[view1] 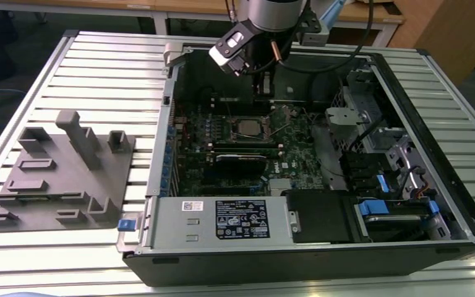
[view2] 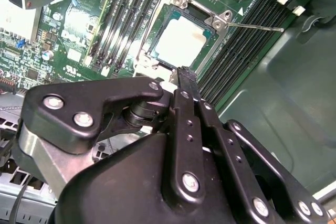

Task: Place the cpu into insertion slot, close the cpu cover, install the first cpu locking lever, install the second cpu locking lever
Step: 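Place the cpu into insertion slot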

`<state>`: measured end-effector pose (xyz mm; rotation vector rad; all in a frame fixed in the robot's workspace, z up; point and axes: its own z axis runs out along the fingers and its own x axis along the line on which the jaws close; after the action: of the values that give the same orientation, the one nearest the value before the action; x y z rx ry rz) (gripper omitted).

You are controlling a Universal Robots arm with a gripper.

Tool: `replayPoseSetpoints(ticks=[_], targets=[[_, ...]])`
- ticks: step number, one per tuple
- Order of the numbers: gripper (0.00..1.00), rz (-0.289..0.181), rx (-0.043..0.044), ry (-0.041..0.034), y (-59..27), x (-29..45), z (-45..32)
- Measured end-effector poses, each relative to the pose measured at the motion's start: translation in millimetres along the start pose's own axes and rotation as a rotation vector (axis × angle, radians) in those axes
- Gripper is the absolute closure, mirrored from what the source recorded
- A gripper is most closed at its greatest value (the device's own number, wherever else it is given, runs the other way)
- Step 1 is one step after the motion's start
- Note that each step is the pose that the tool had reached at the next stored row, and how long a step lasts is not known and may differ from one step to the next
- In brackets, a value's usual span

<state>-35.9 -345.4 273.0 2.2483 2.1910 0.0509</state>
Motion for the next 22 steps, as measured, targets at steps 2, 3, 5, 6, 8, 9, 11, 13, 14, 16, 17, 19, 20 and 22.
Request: replayPoseSetpoints(ticks=[2,3,5,6,8,9,11,13,14,16,17,19,20,22], targets=[[0.9,0.0,-0.0002,0.0004,0.0,0.0,-0.1],[0.9,0.0,-0.0002,0.0004,0.0,0.0,-0.2],[0.9,0.0,-0.0001,0.0001,0.0,0.0,-0.3],[0.9,0.0,0.0,0.0001,0.2,0.0,-0.3],[0.9,0.0,0.0,0.0,0.7,0.0,-0.3],[0.9,0.0,0.0,0.0001,1.0,0.0,-0.3],[0.9,0.0,0.0,0.0001,1.5,0.0,-0.3],[0.9,0.0,-0.0001,0.0001,1.9,0.0,-0.3],[0.9,0.0,-0.0001,0.0001,2.0,0.0,-0.3],[0.9,0.0,-0.0001,0.0001,2.0,0.0,-0.3],[0.9,0.0,0.0,0.0001,2.0,0.0,-0.3],[0.9,0.0,0.0,0.0001,2.3,0.0,-0.3],[0.9,0.0,0.0,0.0001,2.8,0.0,-0.2],[0.9,0.0,0.0,0.0001,4.5,0.1,-0.2]])
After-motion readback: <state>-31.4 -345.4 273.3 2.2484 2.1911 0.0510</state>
